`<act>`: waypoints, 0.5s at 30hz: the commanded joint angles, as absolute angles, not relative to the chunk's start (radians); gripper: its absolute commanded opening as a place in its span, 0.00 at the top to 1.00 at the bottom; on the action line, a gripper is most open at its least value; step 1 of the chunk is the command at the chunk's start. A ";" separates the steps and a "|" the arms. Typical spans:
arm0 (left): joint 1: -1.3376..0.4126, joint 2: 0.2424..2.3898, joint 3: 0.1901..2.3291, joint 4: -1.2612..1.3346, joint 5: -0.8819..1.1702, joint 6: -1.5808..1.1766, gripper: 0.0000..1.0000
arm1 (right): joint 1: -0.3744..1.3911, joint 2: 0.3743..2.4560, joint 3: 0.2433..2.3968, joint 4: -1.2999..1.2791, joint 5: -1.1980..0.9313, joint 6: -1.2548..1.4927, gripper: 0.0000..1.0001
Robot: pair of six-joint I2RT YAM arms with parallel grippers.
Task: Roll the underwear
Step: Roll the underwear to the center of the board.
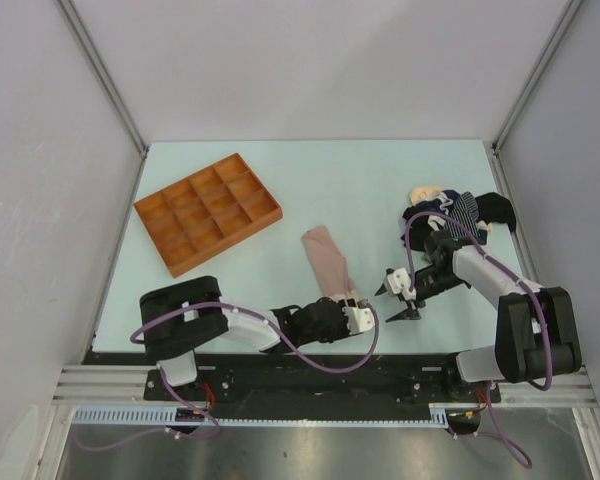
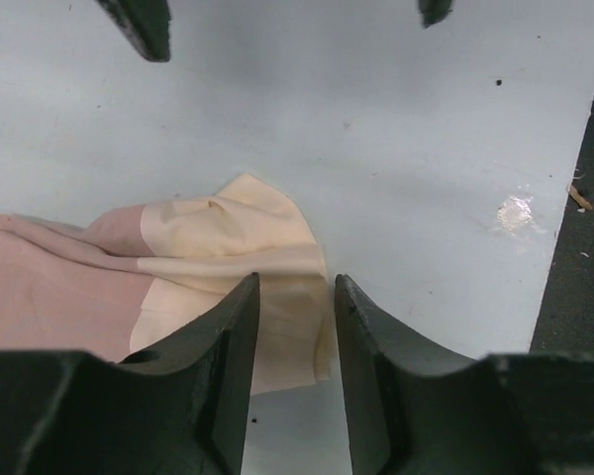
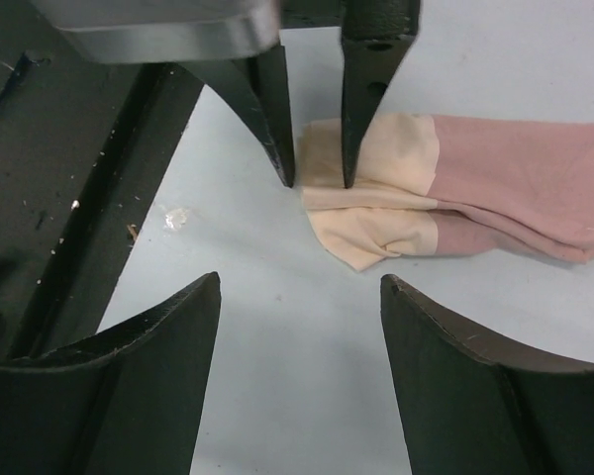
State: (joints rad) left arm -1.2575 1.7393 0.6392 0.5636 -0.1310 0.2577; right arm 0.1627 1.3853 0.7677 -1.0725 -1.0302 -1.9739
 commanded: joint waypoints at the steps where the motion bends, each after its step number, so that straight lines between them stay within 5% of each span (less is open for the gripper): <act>1: -1.224 1.782 0.634 0.479 -0.089 0.213 0.60 | 0.156 1.355 0.776 -1.127 -1.081 -2.174 0.30; 4: -1.218 1.783 0.629 0.483 -0.072 0.207 0.62 | 0.158 1.354 0.776 -1.138 -1.086 -2.181 0.31; 7: -1.220 1.746 0.635 0.496 -0.064 0.196 0.45 | 0.155 1.359 0.776 -1.144 -1.091 -2.184 0.31; 15: -1.219 1.579 0.735 0.368 -0.044 0.178 0.32 | 0.146 1.368 0.776 -1.164 -1.114 -2.195 0.31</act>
